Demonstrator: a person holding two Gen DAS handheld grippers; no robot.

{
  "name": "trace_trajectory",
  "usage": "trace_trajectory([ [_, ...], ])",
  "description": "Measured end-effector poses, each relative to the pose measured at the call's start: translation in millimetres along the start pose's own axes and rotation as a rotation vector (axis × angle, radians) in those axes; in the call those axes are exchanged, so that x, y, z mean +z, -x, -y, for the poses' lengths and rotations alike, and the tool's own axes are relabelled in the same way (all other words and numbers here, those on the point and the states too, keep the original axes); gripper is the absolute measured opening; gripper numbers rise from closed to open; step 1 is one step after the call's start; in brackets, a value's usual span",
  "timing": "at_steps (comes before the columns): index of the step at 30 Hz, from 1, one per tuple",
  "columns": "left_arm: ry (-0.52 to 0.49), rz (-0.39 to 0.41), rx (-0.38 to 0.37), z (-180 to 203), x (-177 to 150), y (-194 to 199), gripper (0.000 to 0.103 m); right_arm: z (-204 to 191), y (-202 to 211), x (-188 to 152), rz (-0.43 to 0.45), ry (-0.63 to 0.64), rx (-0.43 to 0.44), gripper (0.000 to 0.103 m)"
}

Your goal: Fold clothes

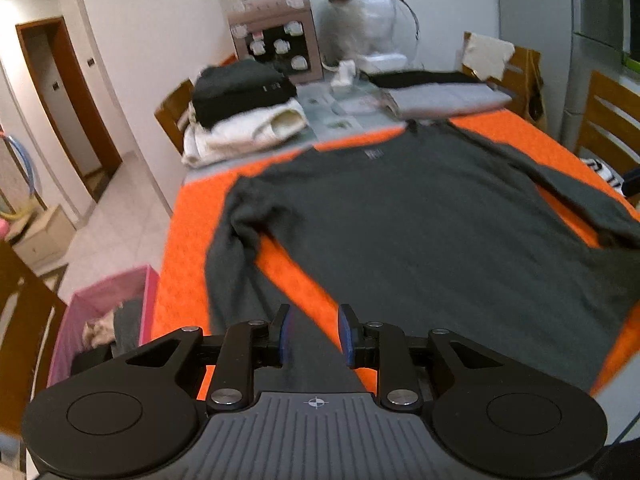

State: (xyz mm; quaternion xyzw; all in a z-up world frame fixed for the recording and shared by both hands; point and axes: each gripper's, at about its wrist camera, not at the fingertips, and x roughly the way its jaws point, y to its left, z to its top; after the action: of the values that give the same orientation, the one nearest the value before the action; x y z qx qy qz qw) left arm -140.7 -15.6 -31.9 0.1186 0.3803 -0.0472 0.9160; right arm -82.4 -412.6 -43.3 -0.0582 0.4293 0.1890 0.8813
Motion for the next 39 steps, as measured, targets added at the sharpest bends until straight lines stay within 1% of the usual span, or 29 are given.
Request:
trace_trajectory([
  [3,-0.021,-0.004,-0.021,14,-18,13,0.032,-7,14,-29,-0.002,-0.010,0.005,0.035],
  [6,-0.061,0.000,-0.038,32,-36,22,0.034,-16,26,-57,-0.008,-0.015,0.010,0.035],
  [9,-0.144,-0.010,-0.042,49,-57,23,0.039,-21,36,-79,-0.018,-0.020,0.013,0.035],
  [14,-0.274,-0.049,-0.047,65,-82,16,0.040,-30,49,-109,-0.032,-0.037,0.014,0.035],
  [18,-0.376,-0.051,-0.085,79,-92,11,0.044,-36,55,-126,-0.039,-0.052,0.015,0.036],
  [20,-0.444,-0.041,-0.109,89,-97,9,0.044,-38,57,-132,-0.043,-0.061,0.016,0.036],
  [22,-0.542,-0.024,-0.129,102,-103,7,0.045,-40,58,-136,-0.047,-0.067,0.020,0.036],
  [25,-0.697,-0.003,-0.140,122,-117,5,0.045,-43,59,-143,-0.053,-0.075,0.024,0.036],
  [28,-0.778,0.014,-0.160,134,-123,2,0.045,-45,58,-148,-0.058,-0.085,0.023,0.036],
  [31,-0.829,0.030,-0.169,141,-128,-1,0.045,-45,58,-151,-0.060,-0.099,0.022,0.036],
  [35,-0.870,0.041,-0.178,150,-132,-8,0.045,-46,57,-152,-0.061,-0.111,0.022,0.036],
  [37,-0.888,0.048,-0.182,154,-136,-10,0.047,-47,56,-152,-0.063,-0.115,0.021,0.036],
  [39,-0.909,0.060,-0.173,157,-141,-12,0.047,-48,55,-152,-0.064,-0.118,0.020,0.036],
])
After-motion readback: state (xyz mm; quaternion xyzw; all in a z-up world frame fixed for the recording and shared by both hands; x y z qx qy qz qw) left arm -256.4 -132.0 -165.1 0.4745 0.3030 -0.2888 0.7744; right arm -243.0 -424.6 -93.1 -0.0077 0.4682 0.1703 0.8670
